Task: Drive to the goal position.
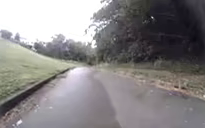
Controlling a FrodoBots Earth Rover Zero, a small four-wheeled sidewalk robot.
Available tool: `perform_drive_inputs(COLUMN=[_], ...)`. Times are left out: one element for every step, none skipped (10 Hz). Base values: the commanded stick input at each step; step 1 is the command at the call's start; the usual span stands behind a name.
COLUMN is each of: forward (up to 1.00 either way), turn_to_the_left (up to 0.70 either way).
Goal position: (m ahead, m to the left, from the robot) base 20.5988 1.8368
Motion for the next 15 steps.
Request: perform_drive_inputs(forward=[0.12, 0.16, 0.19, 0.23, 0.25, 0.26, 0.29, 0.45, 0.6, 0.63, 0.66, 0.7, 0.7, 0.7, 0.7], turn_to_the_left=[0.0, 0.0, 0.0, 0.0, 0.0, 0.0, 0.0, 0.0, 0.0, 0.0, 0.0, 0.0, 0.0, 0.0, 0.0])
